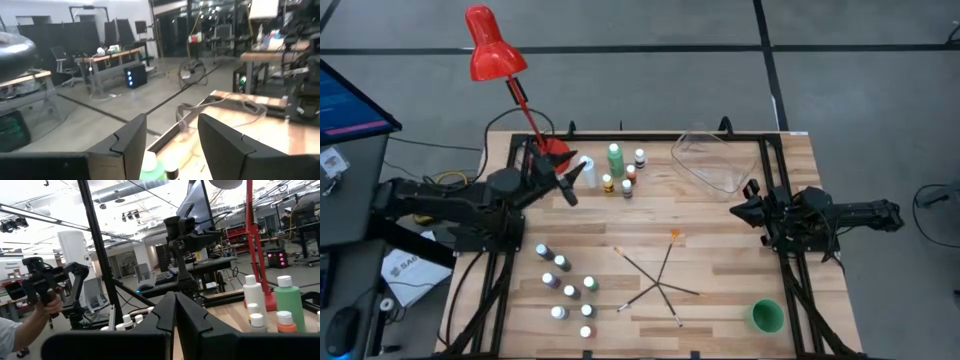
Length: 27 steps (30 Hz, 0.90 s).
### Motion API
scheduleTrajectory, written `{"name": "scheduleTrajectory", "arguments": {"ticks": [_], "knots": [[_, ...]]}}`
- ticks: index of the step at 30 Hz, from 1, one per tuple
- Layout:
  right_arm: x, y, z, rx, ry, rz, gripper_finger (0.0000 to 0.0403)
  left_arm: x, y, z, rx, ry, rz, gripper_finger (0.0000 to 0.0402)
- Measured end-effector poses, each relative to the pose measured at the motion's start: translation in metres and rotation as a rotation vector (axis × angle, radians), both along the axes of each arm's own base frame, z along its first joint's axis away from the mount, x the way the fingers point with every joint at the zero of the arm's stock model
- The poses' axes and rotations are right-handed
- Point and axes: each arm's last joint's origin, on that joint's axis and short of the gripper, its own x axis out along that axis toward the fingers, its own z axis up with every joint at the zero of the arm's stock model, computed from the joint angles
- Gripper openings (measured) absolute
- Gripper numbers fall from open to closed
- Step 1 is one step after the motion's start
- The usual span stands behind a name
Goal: Pick & Place Paint Supplies
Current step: Put the large white paint bottle into the transparent bin
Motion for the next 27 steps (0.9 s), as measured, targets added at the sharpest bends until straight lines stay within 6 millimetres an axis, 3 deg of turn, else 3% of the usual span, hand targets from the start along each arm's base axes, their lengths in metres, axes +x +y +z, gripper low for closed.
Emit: {"name": "scheduleTrajectory", "arguments": {"ticks": [8, 19, 27], "knots": [[0.000, 0.000, 0.000, 0.000, 0.000, 0.000, 0.0008, -0.003, 0.020, 0.019, -0.145, 0.072, 0.033, 0.0173], [0.000, 0.000, 0.000, 0.000, 0.000, 0.000, 0.0008, -0.014, 0.046, 0.006, -0.252, 0.206, 0.025, 0.0173], [0.000, 0.000, 0.000, 0.000, 0.000, 0.000, 0.0008, -0.008, 0.053, 0.000, -0.236, 0.273, 0.045, 0.0181]]}}
